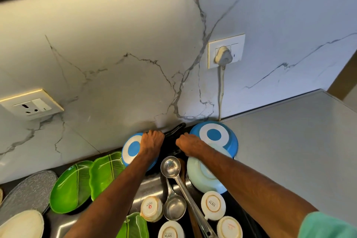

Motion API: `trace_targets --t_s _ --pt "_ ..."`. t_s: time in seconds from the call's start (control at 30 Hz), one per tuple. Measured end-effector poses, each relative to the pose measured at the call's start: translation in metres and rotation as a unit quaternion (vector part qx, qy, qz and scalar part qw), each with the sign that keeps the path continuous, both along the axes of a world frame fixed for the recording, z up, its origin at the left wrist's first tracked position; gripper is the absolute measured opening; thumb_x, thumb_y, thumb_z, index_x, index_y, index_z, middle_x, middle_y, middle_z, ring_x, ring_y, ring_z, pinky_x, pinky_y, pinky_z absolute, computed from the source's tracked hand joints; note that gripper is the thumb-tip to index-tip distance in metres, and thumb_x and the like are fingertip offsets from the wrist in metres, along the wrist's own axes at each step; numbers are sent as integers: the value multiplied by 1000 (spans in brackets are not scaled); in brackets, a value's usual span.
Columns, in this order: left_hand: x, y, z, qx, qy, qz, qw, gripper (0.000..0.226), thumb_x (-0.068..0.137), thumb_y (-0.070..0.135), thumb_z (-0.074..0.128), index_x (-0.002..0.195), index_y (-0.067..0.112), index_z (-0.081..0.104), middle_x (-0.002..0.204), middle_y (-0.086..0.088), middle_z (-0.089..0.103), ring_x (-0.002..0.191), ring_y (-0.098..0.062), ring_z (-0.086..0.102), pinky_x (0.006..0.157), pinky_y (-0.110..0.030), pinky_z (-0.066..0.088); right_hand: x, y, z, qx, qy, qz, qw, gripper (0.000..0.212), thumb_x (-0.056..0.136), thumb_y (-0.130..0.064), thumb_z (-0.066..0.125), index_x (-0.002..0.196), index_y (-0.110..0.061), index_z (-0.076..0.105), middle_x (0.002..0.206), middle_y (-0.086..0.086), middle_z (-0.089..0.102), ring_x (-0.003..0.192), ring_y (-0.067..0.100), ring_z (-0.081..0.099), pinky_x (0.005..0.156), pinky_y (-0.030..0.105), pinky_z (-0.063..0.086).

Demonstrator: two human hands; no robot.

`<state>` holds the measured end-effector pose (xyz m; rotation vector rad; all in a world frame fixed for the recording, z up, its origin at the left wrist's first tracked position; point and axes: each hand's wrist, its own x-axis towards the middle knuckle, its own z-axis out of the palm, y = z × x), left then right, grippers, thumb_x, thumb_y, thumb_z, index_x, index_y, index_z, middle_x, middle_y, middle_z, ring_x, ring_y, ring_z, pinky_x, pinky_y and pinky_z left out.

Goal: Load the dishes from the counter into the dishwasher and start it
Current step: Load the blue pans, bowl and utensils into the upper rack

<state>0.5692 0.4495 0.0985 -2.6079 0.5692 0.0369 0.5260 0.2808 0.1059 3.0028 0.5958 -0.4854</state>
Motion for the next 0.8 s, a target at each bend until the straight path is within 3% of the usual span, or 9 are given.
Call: trace_targets --t_s 0.2,0.37,0.43,0.57,0.7,0.8 --pt "-19 14 15 -54 -39 3 998 33 98 15 55 130 12 50 128 -7 59 120 -25 55 96 -34 45 -2 4 5 -1 -21 -30 999 34 95 -9 63 128 -6 55 128 18 56 120 32 50 95 40 49" --pt "-29 19 28 -94 -56 21 994 33 64 9 88 90 12 68 85 -7 69 82 -24 65 66 -33 54 2 6 17 -9 -57 -57 997 43 93 -11 67 133 -5 54 135 20 53 126 33 48 101 41 48" --pt "-33 20 34 -107 -59 34 992 33 66 7 87 92 10 67 87 -8 69 86 -26 65 67 -34 55 2 5 22 -23 -78 -65 995 47 92 -11 69 135 -3 51 136 20 52 126 33 49 100 40 48" --pt "-38 26 43 -112 -53 45 991 30 82 8 75 109 7 62 105 -10 67 104 -27 61 83 -34 54 7 1 34 -40 -96 -78 991 44 92 -9 67 133 -5 51 133 15 56 123 31 52 98 38 49" --pt "-39 32 46 -126 -74 45 988 29 73 7 82 96 6 64 88 -13 67 89 -30 64 68 -36 56 13 0 46 -29 -108 -102 988 48 89 -8 71 133 -7 53 130 13 59 121 30 55 94 37 53" --pt "-40 36 47 -133 -82 42 987 32 70 6 83 96 5 63 86 -14 66 87 -30 64 68 -37 56 16 -2 54 -20 -126 -126 984 47 90 -11 72 132 -9 52 129 13 61 122 29 56 93 37 54"
